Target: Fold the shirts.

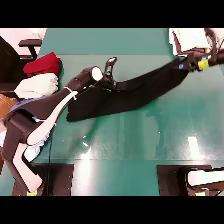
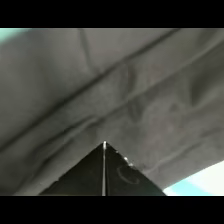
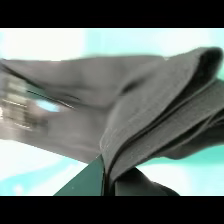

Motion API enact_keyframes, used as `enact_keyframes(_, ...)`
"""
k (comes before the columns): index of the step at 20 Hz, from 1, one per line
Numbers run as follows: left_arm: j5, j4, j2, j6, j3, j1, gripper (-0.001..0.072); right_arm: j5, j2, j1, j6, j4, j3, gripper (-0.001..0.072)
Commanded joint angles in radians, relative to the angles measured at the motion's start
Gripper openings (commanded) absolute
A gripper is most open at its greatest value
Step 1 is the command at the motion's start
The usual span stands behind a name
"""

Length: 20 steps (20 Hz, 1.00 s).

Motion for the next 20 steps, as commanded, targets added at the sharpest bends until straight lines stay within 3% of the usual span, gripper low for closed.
enact_keyframes(1,-0.038,-0.003,-0.069,-0.002,0.060,-0.020,0.0022,0.011,0.035,0.096,0.052,0.047,0.117,0.0014)
enact_keyframes(8,-0.005,0.009,-0.081,0.000,0.066,-0.014,0.0022,-0.033,0.034,0.278,0.066,0.050,0.151,0.0015)
enact_keyframes(11,-0.130,0.040,-0.053,0.000,0.128,0.049,0.0022,-0.082,0.034,0.336,0.065,0.095,0.151,0.0014)
enact_keyframes(16,-0.299,0.298,0.208,0.000,0.135,0.274,0.0022,-0.177,-0.001,0.503,0.019,0.116,0.151,0.0015)
enact_keyframes(20,-0.325,0.411,0.439,0.000,0.135,0.460,0.0023,-0.349,-0.145,0.737,-0.079,0.256,0.153,0.0024)
